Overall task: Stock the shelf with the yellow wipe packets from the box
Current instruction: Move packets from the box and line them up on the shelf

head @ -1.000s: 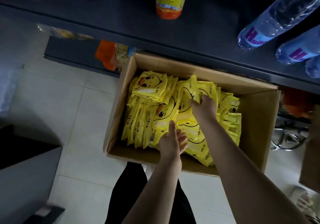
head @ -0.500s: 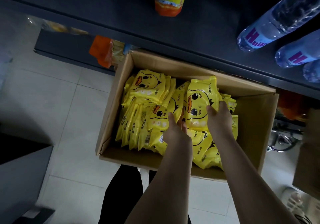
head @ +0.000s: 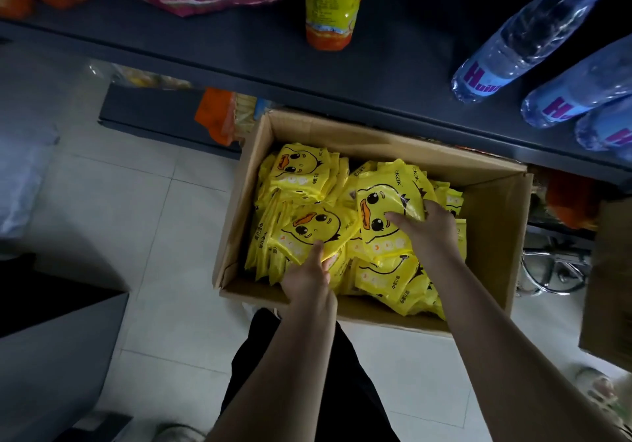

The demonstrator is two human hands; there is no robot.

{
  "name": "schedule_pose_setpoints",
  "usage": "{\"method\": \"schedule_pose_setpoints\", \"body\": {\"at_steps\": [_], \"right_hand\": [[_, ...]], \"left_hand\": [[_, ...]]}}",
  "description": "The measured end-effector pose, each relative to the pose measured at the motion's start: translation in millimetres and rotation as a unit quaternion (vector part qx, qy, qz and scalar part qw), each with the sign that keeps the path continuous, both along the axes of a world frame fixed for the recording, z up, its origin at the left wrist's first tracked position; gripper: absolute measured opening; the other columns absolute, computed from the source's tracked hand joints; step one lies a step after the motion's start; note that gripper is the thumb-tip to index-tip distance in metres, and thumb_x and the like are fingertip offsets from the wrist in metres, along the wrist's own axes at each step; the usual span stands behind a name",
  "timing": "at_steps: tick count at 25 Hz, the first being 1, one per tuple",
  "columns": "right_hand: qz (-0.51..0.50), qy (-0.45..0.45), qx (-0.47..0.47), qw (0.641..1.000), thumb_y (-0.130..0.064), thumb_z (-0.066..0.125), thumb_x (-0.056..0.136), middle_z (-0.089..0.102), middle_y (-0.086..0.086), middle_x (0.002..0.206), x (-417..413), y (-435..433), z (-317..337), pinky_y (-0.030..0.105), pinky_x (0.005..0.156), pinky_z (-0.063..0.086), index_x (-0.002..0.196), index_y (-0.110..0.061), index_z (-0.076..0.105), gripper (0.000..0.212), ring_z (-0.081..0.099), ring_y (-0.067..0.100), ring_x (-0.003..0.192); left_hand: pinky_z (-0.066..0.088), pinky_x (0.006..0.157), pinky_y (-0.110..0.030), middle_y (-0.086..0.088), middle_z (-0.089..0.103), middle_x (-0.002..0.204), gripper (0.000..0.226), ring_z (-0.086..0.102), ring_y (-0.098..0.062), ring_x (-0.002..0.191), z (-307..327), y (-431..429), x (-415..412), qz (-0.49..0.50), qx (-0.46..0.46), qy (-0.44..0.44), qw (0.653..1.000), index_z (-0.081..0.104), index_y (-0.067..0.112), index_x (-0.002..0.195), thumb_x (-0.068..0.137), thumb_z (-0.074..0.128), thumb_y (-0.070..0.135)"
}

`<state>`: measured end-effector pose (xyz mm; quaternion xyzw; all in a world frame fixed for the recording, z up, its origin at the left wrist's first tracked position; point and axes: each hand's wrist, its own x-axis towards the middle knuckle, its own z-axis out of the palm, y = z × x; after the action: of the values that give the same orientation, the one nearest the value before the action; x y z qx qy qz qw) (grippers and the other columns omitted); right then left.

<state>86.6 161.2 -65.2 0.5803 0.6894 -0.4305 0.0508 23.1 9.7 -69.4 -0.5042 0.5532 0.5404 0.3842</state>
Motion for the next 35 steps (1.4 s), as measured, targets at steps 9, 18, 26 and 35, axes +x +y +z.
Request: {"method": "schedule_pose_setpoints", "body": {"at_steps": [9, 18, 26, 35], "right_hand": [[-0.077, 0.082, -0.013, 0.994, -0.033, 0.075, 0.077, 0.060, 0.010, 0.124, -13, -54, 89, 0.031, 0.081, 0.047, 0.130, -0.005, 0.051, 0.065, 0.059, 0.028, 0.108], [-0.068, 0.229, 0.041, 0.970, -0.021, 0.076, 0.077, 0.069, 0.006, 0.091, -56, -112, 286, 0.037, 0.076, 0.055, 0.094, -0.012, 0.059, 0.025, 0.066, 0.024, 0.080], [0.004, 0.332, 0.145, 0.932, -0.021, 0.076, 0.076, 0.070, 0.010, 0.093, -102, -112, 463, 0.048, 0.080, 0.056, 0.095, -0.008, 0.061, 0.028, 0.067, 0.029, 0.085], [0.068, 0.378, 0.198, 0.902, -0.020, 0.075, 0.078, 0.069, 0.009, 0.097, -163, -75, 581, 0.045, 0.082, 0.055, 0.099, -0.012, 0.060, 0.027, 0.067, 0.028, 0.087]], "left_hand": [[0.041, 0.058, -0.028, -0.012, 0.062, 0.073, 0.030, 0.060, -0.022, 0.071, 77, -76, -25, -0.225, -0.082, 0.195, 0.951, 0.066, -0.003, 0.087, 0.075, 0.076, 0.022], [0.039, 0.061, -0.024, -0.011, 0.065, 0.084, 0.012, 0.057, -0.021, 0.077, 261, -152, -114, -0.356, 0.026, 0.463, 0.811, 0.065, 0.011, 0.080, 0.088, 0.061, 0.018], [0.046, 0.079, -0.034, 0.001, 0.063, 0.092, 0.023, 0.060, -0.019, 0.090, 427, -159, -187, -0.396, 0.011, 0.617, 0.680, 0.059, 0.016, 0.099, 0.092, 0.052, 0.036], [0.038, 0.061, -0.026, -0.002, 0.061, 0.075, 0.025, 0.057, -0.020, 0.073, 563, -138, -271, -0.415, -0.069, 0.742, 0.521, 0.060, 0.008, 0.081, 0.090, 0.057, 0.030]]}}
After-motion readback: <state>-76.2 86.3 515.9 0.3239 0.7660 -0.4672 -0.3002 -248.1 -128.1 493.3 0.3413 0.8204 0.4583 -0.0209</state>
